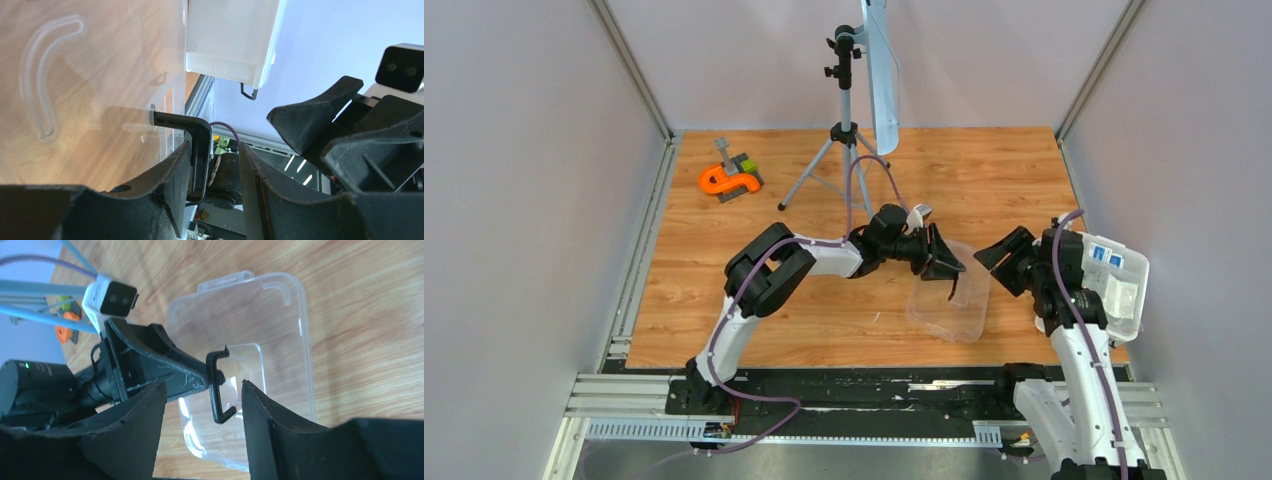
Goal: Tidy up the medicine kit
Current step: Pick up the lid from the center of the board.
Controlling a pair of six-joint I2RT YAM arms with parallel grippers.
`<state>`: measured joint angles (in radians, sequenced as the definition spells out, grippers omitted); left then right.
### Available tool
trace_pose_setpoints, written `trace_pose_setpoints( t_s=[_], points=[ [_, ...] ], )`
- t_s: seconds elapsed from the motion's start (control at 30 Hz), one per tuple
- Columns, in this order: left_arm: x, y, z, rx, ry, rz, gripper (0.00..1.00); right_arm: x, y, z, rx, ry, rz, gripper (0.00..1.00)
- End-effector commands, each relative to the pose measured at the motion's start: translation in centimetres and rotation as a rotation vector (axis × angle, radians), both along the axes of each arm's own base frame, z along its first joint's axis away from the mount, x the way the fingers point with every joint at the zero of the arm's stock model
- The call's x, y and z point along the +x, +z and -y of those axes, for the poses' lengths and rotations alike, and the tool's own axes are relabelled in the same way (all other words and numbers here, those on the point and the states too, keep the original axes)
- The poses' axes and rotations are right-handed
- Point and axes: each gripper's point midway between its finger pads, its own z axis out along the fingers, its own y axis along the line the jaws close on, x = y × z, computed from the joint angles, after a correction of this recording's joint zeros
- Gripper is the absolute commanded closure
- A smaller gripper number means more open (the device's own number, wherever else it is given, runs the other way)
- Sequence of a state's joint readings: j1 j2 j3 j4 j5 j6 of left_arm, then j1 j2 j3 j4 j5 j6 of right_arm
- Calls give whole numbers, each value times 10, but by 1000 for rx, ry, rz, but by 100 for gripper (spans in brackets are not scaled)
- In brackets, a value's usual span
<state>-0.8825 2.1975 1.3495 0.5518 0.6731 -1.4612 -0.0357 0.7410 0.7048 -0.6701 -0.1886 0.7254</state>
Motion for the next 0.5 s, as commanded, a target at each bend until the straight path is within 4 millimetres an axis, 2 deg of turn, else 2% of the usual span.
trace_pose_setpoints(
  t_s=[0.0, 0.17, 0.3, 0.47],
  points=[
    [16, 11, 4, -52, 24, 15, 52, -8, -14, -24, -5, 150, -36, 46],
    [18, 9, 5, -48, 26, 12, 52, -13, -34, -40, -42, 200, -107, 46],
    [19, 8, 4, -43, 28, 10, 52, -13, -46, -46, -75, 211, -149, 46],
    [19, 9, 5, -44, 28, 12, 52, -9, -58, -48, -94, 213, -187, 54]
  ],
)
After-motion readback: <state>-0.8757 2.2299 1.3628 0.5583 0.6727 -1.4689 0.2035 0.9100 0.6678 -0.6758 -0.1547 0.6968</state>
